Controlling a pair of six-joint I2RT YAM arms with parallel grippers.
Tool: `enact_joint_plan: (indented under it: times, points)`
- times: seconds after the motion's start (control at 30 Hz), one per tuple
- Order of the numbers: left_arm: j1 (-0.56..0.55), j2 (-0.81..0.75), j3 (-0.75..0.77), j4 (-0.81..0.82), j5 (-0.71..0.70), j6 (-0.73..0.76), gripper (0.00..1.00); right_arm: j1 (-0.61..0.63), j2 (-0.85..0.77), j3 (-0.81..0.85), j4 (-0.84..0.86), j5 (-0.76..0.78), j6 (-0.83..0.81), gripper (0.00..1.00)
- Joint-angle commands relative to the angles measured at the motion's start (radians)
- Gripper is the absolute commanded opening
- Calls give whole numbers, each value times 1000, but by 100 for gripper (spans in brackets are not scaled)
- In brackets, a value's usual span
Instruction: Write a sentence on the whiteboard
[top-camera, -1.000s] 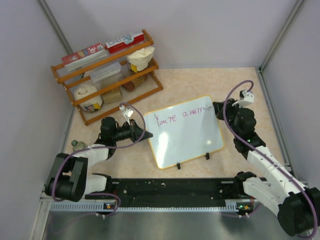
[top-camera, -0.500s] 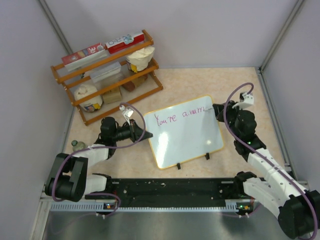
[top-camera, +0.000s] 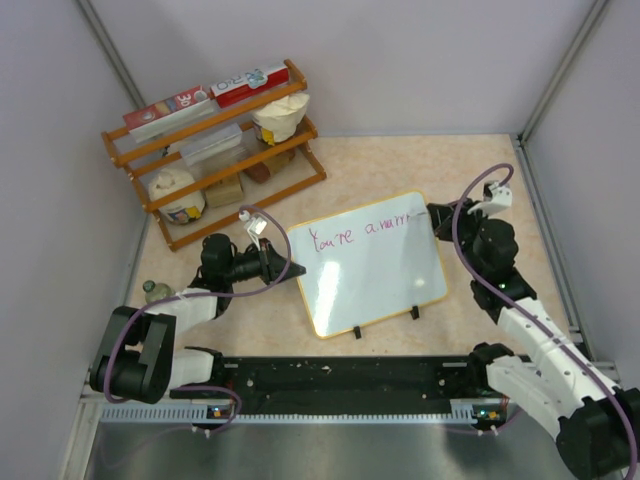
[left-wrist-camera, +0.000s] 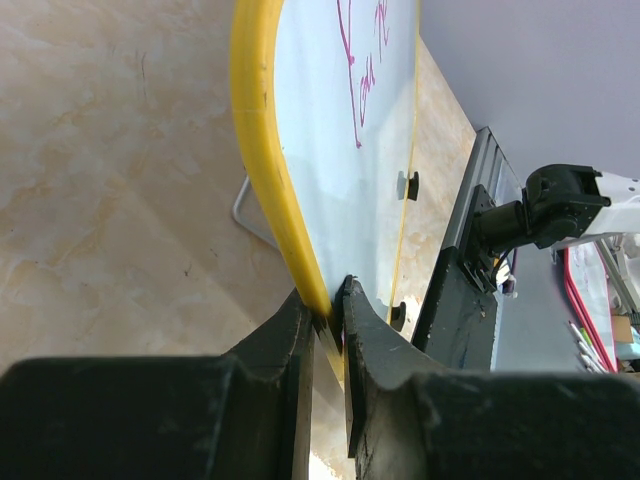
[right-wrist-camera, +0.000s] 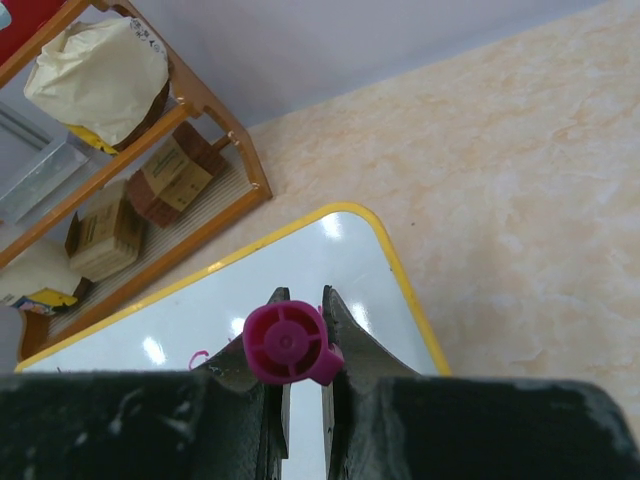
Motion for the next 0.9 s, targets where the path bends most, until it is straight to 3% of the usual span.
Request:
enact_joint_plan:
  times: [0.0, 0.87]
  points:
    - [-1, -10, 3, 23, -46, 84, 0, -7, 42, 76, 46, 15, -7, 0]
    - [-1, -10, 3, 23, -44, 84, 0, -7, 122, 86, 73, 29, 0, 0]
